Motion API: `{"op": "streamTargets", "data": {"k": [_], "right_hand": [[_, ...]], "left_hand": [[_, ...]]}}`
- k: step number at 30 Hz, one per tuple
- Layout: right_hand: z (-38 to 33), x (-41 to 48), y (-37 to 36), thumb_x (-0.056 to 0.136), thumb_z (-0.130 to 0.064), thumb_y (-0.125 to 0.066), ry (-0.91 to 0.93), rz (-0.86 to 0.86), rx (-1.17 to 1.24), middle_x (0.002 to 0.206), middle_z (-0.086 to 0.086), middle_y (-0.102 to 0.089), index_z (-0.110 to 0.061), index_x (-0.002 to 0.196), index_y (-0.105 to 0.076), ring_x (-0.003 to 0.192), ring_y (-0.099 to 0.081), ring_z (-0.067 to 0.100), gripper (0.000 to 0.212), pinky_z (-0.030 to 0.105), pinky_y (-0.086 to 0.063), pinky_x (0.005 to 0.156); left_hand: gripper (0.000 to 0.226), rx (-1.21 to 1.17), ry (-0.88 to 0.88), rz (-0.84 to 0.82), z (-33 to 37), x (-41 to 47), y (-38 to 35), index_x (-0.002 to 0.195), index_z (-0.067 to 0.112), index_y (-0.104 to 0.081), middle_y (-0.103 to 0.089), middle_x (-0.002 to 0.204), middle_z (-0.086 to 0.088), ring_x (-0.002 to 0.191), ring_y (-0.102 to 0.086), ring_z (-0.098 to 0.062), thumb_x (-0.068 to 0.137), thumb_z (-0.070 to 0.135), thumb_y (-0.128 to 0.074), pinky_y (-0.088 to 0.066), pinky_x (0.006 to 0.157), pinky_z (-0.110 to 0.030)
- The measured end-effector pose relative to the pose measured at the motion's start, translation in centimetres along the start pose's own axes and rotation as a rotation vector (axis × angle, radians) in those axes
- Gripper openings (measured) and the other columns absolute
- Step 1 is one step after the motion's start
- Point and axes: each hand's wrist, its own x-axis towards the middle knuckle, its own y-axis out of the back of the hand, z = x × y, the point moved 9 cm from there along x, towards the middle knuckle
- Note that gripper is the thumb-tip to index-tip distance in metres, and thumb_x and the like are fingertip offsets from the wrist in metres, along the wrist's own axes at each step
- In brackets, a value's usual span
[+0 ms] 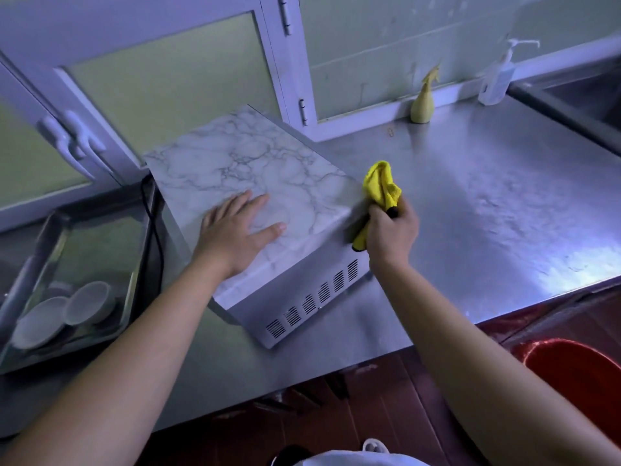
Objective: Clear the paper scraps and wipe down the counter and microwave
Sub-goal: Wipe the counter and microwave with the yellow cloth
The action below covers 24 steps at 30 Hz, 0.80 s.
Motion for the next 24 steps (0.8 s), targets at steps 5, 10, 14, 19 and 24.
{"op": "streamTargets", "data": {"k": [5, 10, 14, 19, 24], "right_hand": [[0.9, -2.0, -0.2, 0.067, -0.013, -0.048, -0.084, 0.159, 0.071, 0.067, -0.016, -0.041, -0.028, 0.086, -0.053, 0.059, -0.033, 0.004, 0.025, 0.023, -0.034, 0.066], [2.5, -9.3, -2.5, 0.074, -0.004, -0.049, -0.083, 0.118, 0.136, 0.116, -0.009, -0.068, -0.039, 0.12, -0.068, 0.092, -0.055, 0.007, 0.061, 0.043, -0.052, 0.091], [3.1, -15.8, -4.7, 0.076, 0.006, -0.05, 0.004, -0.038, 0.179, 0.144, -0.012, -0.054, -0.052, 0.123, -0.059, 0.141, -0.045, 0.027, 0.076, 0.061, -0.038, 0.111], [3.9, -21.4, -6.6, 0.072, 0.02, -0.053, 0.173, -0.255, 0.113, 0.146, -0.007, -0.051, -0.021, 0.135, -0.06, 0.145, -0.038, 0.015, 0.075, 0.044, -0.032, 0.12], [4.1, -23.7, -7.3, 0.074, 0.018, -0.055, 0.215, -0.453, 0.078, 0.145, 0.006, -0.055, -0.021, 0.133, -0.064, 0.144, -0.04, 0.018, 0.071, 0.036, -0.031, 0.12]], "left_hand": [[0.086, 0.002, -0.003, 0.008, 0.0, 0.1, 0.0, 0.149, 0.045, -0.031, -0.021, 0.163, 0.011, 0.149, -0.016, -0.014, 0.072, 0.083, -0.03, -0.01, 0.119, -0.042], [0.084, 0.0, -0.009, 0.007, 0.0, 0.2, -0.2, 0.149, 0.045, -0.031, -0.02, 0.163, 0.011, 0.149, -0.015, -0.013, 0.074, 0.083, -0.029, -0.009, 0.119, -0.041], [0.07, -0.01, -0.019, 0.019, -0.3, 0.3, -0.2, 0.149, 0.044, -0.032, -0.022, 0.163, 0.009, 0.15, -0.016, -0.014, 0.085, 0.071, -0.032, -0.009, 0.12, -0.042], [0.06, -0.014, -0.034, 0.042, -0.4, 0.3, -0.1, 0.15, 0.04, -0.035, -0.025, 0.163, 0.007, 0.15, -0.019, -0.017, 0.092, 0.057, -0.033, -0.01, 0.12, -0.041], [0.055, -0.038, -0.034, 0.033, -0.4, 0.2, -0.1, 0.15, 0.041, -0.035, -0.024, 0.163, 0.007, 0.15, -0.017, -0.016, 0.096, 0.053, -0.036, -0.008, 0.12, -0.041]]}}
